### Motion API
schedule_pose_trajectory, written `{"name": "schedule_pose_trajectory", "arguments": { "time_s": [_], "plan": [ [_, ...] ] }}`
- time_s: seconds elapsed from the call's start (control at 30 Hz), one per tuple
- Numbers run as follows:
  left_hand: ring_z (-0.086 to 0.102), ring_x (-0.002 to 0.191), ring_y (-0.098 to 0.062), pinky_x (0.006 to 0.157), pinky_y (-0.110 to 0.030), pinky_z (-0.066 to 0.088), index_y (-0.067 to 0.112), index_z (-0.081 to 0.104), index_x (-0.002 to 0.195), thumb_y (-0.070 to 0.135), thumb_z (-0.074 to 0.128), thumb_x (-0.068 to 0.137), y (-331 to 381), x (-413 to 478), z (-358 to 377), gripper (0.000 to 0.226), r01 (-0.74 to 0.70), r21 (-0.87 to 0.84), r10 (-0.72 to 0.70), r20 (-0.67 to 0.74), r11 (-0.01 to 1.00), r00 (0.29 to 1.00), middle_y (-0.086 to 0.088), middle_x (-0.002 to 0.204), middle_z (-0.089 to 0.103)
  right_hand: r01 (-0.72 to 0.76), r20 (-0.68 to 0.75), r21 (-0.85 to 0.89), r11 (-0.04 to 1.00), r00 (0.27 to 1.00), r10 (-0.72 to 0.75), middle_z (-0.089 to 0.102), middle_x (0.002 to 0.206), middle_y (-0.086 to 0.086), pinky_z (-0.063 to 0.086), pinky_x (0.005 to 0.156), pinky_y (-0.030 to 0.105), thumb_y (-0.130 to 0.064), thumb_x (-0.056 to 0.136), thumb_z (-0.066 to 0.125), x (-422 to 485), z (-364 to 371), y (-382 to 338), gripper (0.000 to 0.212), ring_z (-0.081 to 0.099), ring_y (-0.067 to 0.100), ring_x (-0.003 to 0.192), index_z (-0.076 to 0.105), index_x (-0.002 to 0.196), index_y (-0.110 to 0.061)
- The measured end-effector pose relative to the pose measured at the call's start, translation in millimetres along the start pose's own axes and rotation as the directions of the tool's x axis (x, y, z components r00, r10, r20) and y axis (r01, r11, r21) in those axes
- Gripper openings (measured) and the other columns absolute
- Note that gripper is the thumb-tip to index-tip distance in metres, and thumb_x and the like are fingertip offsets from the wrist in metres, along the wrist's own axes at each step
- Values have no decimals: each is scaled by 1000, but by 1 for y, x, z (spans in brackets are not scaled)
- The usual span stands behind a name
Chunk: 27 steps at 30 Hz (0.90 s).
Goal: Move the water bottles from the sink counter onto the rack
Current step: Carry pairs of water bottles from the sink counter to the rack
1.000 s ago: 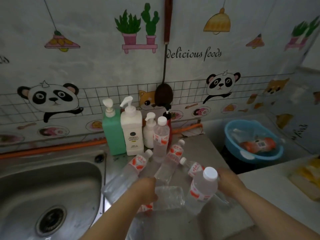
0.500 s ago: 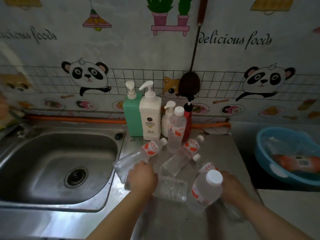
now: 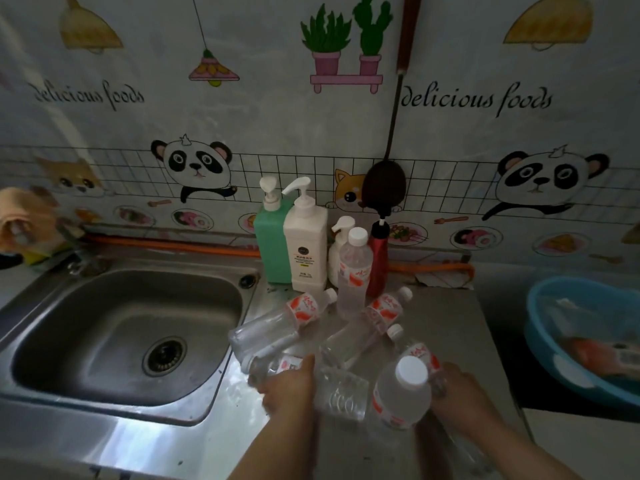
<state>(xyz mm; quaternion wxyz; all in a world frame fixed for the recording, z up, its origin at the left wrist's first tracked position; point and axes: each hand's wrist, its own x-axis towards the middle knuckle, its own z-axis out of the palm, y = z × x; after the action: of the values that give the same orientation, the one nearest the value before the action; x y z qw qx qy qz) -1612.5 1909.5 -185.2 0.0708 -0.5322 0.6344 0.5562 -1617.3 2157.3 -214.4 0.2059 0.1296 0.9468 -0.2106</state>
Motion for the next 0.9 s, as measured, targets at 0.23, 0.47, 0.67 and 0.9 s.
{"name": "schedule_pose_trajectory", "arguments": {
  "time_s": [0.23, 0.47, 0.67, 0.9],
  "plan": [
    [43, 125, -41, 99, -47, 43, 4, 19, 139, 38, 83, 64, 3, 5, 16, 105, 110, -98, -115, -48, 989, 992, -24, 139, 37, -22, 12, 15, 1000, 1000, 22, 59, 112, 12, 47, 82, 33, -51, 59, 62, 8, 2, 0, 64, 59, 31, 105, 51, 112, -17],
    [58, 108, -41, 96, -49, 50, 1, 45, 126, 41, 86, 52, -14, 24, 18, 93, 167, -227, -166, 22, 960, 986, -23, 123, 56, -37, 7, 56, 998, 999, 37, 58, 107, 11, 48, 75, 31, -52, 56, 64, 12, 5, 0, 64, 63, 29, 98, 54, 107, -15],
    [61, 101, -42, 92, -51, 52, 2, 42, 127, 45, 85, 32, -22, 21, 17, 112, 132, -351, -128, 34, 927, 991, -22, 118, 59, -7, -19, 93, 996, 1000, 9, 63, 106, 5, 52, 75, 31, -51, 48, 73, 13, 10, 4, 71, 65, 24, 94, 53, 110, -22],
    [56, 110, -43, 99, -51, 46, 4, 30, 134, 24, 83, 67, -9, -2, -3, 88, -72, -339, 63, -37, 938, 997, -23, 127, 52, -18, -48, 197, 980, 998, 28, 71, 87, 0, 55, 68, 31, -47, 58, 75, 7, 9, 4, 44, 66, 15, 75, 64, 89, -19]
  ]
}}
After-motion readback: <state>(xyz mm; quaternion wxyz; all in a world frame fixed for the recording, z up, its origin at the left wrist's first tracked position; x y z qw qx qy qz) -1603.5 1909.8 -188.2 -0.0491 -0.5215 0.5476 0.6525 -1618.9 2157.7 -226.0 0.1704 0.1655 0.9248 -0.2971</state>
